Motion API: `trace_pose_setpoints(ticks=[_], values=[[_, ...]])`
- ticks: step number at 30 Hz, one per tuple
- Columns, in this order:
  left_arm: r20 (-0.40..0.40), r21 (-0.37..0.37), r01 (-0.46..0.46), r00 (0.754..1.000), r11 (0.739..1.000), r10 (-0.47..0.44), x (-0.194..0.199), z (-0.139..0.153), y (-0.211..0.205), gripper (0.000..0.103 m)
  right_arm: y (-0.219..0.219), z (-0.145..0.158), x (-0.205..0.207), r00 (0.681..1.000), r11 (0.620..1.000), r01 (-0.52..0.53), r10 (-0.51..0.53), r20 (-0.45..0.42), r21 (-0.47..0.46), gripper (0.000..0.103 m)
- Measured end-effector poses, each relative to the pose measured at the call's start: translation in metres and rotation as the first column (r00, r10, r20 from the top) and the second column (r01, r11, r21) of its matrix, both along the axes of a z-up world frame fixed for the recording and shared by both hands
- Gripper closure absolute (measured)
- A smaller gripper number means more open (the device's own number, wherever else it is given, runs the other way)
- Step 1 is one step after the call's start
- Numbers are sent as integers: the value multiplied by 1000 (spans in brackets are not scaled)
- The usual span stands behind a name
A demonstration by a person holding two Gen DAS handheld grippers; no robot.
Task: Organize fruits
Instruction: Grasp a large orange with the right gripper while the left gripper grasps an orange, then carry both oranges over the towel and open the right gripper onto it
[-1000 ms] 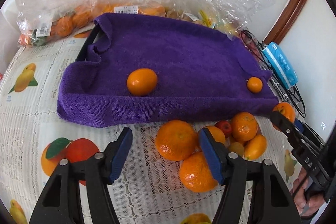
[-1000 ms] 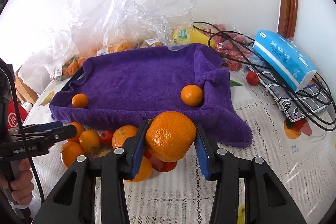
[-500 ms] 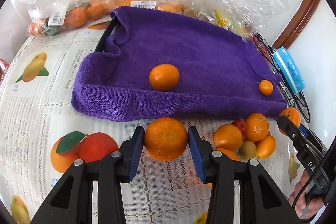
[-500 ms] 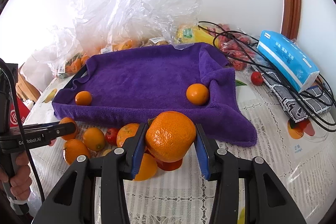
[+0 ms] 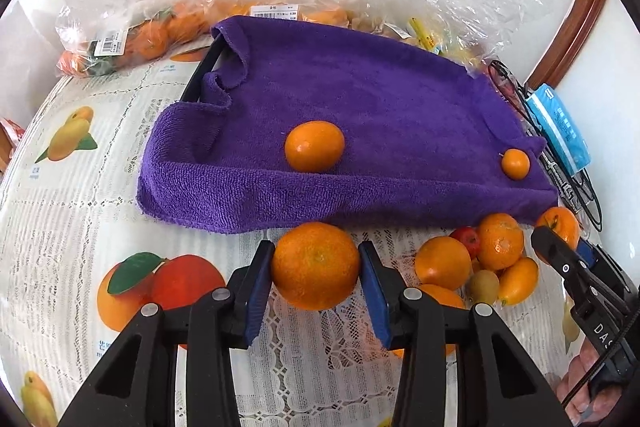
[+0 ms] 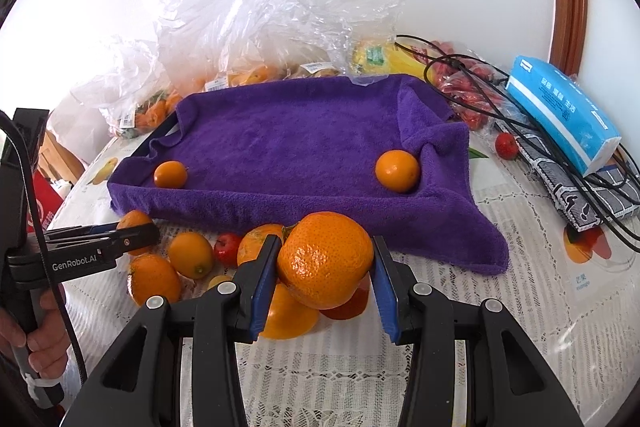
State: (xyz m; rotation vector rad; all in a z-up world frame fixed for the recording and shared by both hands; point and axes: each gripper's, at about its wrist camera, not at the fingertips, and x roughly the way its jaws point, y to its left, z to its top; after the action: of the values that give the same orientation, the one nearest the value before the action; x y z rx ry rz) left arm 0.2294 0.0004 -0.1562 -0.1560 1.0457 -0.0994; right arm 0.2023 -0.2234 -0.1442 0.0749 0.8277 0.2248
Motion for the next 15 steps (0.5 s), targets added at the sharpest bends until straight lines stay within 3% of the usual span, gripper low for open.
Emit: trace_pose_setpoints(ticks=[15], values=[[55,-37,25,998,999,-23,-11,19,-5,63,-2,9,-4,998,1000,12,-13,56,13,59]])
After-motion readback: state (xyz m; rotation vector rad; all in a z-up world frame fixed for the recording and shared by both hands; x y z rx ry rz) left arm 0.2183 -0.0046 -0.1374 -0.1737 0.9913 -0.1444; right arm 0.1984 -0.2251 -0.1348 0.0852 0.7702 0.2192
